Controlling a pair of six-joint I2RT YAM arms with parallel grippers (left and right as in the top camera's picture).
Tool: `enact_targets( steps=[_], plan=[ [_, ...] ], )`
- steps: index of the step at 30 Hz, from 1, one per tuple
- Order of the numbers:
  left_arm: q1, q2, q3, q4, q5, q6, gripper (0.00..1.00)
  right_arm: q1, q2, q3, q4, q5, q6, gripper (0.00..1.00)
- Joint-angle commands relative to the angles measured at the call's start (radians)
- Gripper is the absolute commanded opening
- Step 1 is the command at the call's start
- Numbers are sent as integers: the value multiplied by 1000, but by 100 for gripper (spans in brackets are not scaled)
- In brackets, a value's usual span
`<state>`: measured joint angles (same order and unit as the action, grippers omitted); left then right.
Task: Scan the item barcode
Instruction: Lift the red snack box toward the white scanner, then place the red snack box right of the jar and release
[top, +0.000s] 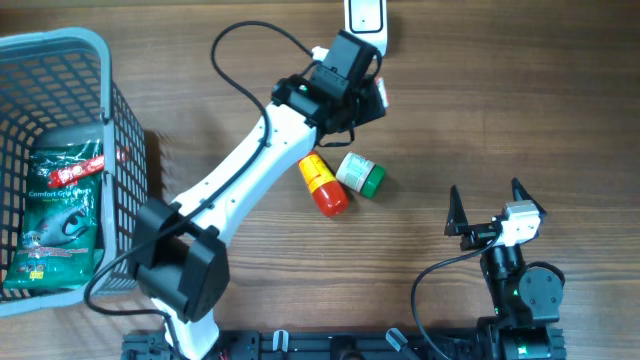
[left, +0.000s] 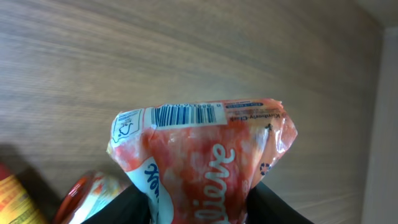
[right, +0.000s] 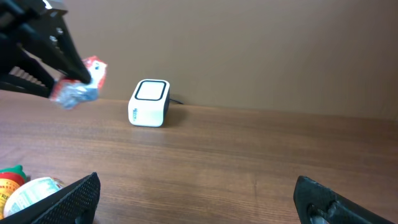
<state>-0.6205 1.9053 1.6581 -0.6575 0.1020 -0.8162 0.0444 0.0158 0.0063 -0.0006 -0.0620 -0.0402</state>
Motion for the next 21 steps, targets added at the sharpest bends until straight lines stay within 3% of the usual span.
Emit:
enact_targets(
  steps=[1,7,13,14,17,19,21],
  plan=[
    [-11,75,12,55,11,-79,46,4,-2,-1,2,3,-12,100],
    [-101,206,12,135,65,-90,48,4,-2,-1,2,3,-12,100],
    [-187,244,12,76,8,-90,48,4,-2,-1,2,3,-12,100],
    [-190,244,12,66,0,-90,51,4,-2,-1,2,3,-12,100],
    [-191,243,12,12,2,-89,87,4,-2,-1,2,3,-12,100],
    [-183,229,13,10,5,-80,96,4,-2,-1,2,3,-12,100],
    [-169,201,24,10,5,-64,99,4,-2,-1,2,3,-12,100]
  ],
)
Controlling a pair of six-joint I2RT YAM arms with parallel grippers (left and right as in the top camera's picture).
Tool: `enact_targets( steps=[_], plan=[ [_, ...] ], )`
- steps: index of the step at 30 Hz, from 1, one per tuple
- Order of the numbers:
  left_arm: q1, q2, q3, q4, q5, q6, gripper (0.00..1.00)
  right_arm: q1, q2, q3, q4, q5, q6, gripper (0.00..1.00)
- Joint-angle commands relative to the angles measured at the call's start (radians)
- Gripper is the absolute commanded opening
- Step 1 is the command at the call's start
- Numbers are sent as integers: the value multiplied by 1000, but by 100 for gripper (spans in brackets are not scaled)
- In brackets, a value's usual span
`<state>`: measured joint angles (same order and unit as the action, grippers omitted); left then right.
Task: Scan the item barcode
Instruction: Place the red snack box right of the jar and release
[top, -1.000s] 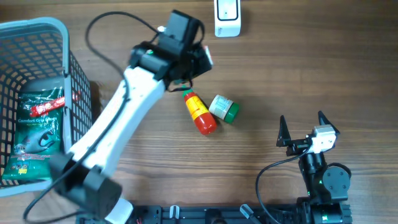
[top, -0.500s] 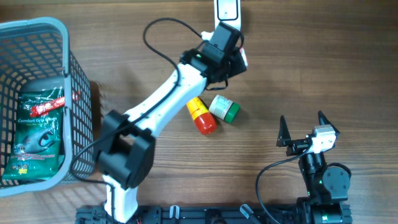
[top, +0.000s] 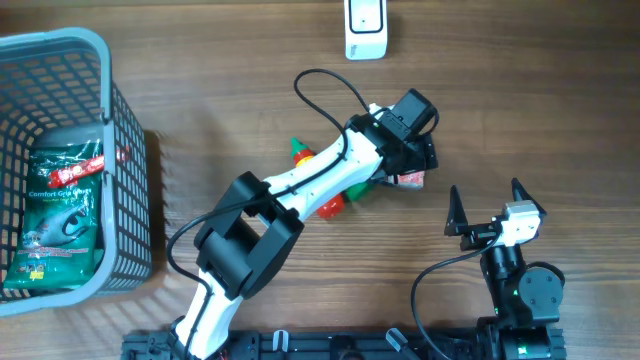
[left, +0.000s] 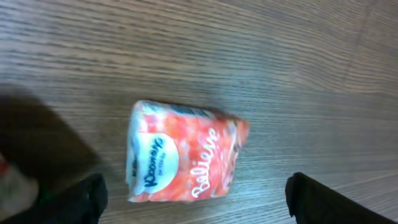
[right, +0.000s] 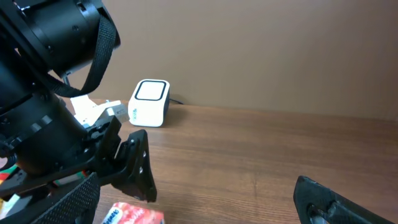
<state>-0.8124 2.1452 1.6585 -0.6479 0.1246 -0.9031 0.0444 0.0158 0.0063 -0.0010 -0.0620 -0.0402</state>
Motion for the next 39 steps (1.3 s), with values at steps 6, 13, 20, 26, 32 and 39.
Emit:
enact_targets(
  steps=[6,13,20,26,32,39],
  plan=[
    [99,-206,76,-20,-49,141,92,4,-2,-1,2,3,-12,100],
    [298,-523,115,-264,-246,140,95,4,-2,-1,2,3,-12,100],
    [506,-803,115,-452,-475,92,100,4,-2,-1,2,3,-12,100],
    [880,-849,113,-587,-493,-108,100,4,-2,-1,2,3,-12,100],
    [1173,-738,113,-591,-322,-123,99,4,-2,-1,2,3,-12,100],
    [1281,-470,113,-600,-328,-178,88,4,-2,-1,2,3,-12,100]
  ],
)
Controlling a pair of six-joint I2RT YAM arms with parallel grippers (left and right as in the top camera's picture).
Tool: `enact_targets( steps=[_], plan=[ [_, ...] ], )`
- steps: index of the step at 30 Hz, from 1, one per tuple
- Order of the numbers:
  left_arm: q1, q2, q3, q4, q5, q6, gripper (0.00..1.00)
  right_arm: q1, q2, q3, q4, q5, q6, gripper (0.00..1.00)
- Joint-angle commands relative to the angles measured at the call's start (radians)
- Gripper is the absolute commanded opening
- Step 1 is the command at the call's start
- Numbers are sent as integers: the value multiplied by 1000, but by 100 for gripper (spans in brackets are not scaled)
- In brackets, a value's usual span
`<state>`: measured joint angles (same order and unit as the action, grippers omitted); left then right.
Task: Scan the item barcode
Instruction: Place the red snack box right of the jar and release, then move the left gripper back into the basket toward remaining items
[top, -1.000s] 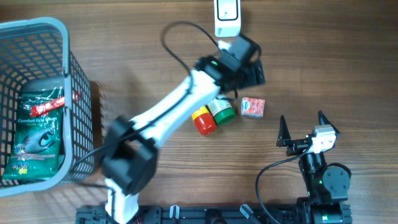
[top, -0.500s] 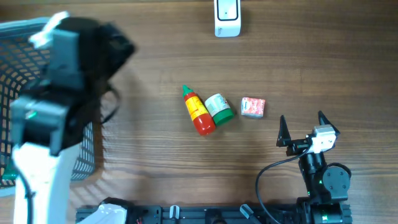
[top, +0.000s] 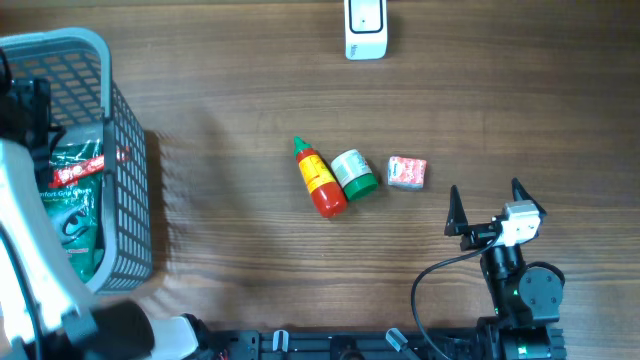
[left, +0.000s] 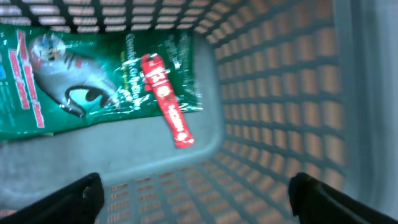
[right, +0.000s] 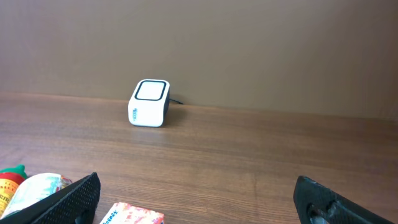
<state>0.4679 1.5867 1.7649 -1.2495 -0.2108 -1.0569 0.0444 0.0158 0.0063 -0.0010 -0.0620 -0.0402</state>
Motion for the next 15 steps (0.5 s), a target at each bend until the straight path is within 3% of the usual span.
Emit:
enact_targets(
  steps=[1,3,6,15],
  plan=[
    [0,145,6,3,-5,-25,67,4,-2,-1,2,3,-12,99],
    [-1,229,6,6,-18,-25,68,4,-2,-1,2,3,-12,100],
    [1,377,6,20,-17,-32,81,4,-2,-1,2,3,-12,100],
    [2,549,3,79,-17,-78,77,4,-2,-1,2,3,-12,100]
  ],
)
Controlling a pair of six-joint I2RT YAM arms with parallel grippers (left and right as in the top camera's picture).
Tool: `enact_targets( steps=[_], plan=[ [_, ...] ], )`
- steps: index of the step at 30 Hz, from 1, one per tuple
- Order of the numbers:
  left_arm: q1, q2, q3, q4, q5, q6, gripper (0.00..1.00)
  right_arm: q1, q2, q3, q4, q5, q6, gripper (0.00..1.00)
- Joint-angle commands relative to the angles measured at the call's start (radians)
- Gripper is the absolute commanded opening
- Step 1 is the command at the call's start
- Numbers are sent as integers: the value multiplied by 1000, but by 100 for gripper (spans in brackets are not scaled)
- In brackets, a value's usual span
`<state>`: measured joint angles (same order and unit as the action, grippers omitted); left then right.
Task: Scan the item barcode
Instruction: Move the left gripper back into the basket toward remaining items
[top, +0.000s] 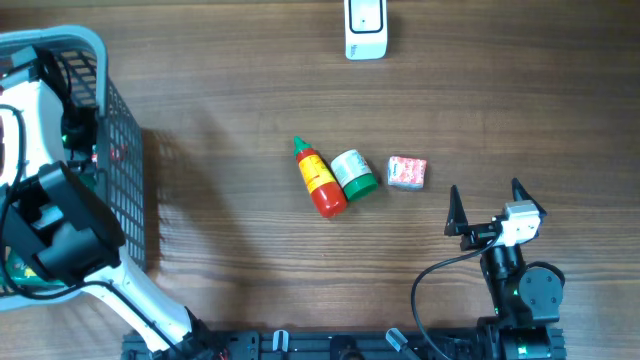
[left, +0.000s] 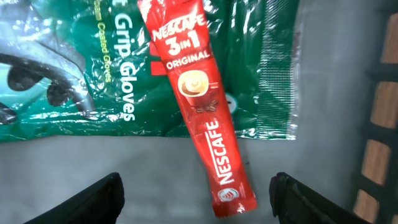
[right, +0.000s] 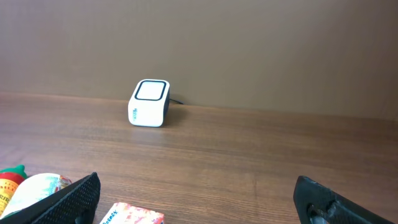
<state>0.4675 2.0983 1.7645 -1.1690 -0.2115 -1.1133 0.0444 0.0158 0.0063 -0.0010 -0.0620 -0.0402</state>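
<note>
A red Nescafe 3in1 sachet (left: 199, 99) lies slanted on a green grip-gloves pack (left: 74, 68) on the floor of the grey basket (top: 128, 210). My left gripper (left: 196, 202) is open low inside the basket, its fingers either side of the sachet's lower end and not touching it. The white scanner (top: 364, 28) stands at the table's far edge. A pink tissue pack (top: 406, 172) lies mid-table. My right gripper (top: 485, 200) is open at the near right with nothing in it.
A red sauce bottle (top: 320, 182) and a green-capped jar (top: 355, 172) lie left of the tissue pack. The basket's mesh wall (left: 382, 112) rises close on the right of the left gripper. The left arm (top: 55, 230) reaches over the basket's rim.
My left gripper has dropped from high over the basket to just above its floor, so the sachet now fills the wrist view. The right arm and the table items have not moved.
First my left gripper held the tissue pack up near the scanner. Then the pack lay on the table right of the jar, with the gripper open above it. Later the arm was over the basket, and now it is low inside, over the sachet.
</note>
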Motion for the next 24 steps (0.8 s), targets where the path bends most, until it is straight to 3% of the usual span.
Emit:
enact_targets(
  steps=[1,5,8,13,17,24],
  plan=[
    [2,41,1,-2,-16,-22,77,4,-2,-1,2,3,-12,100],
    [2,43,-13,-61,-18,-37,76,4,-2,-1,2,3,-13,100],
    [2,43,-13,-64,-67,-48,94,4,-2,-1,2,3,-12,100],
    [6,33,-5,-79,-41,-27,97,4,-2,-1,2,3,-12,100],
    [15,-33,34,-77,-35,103,100,4,-2,-1,2,3,-12,100],
    [88,-82,39,-122,-61,167,100,4,-2,-1,2,3,-12,100]
  ],
)
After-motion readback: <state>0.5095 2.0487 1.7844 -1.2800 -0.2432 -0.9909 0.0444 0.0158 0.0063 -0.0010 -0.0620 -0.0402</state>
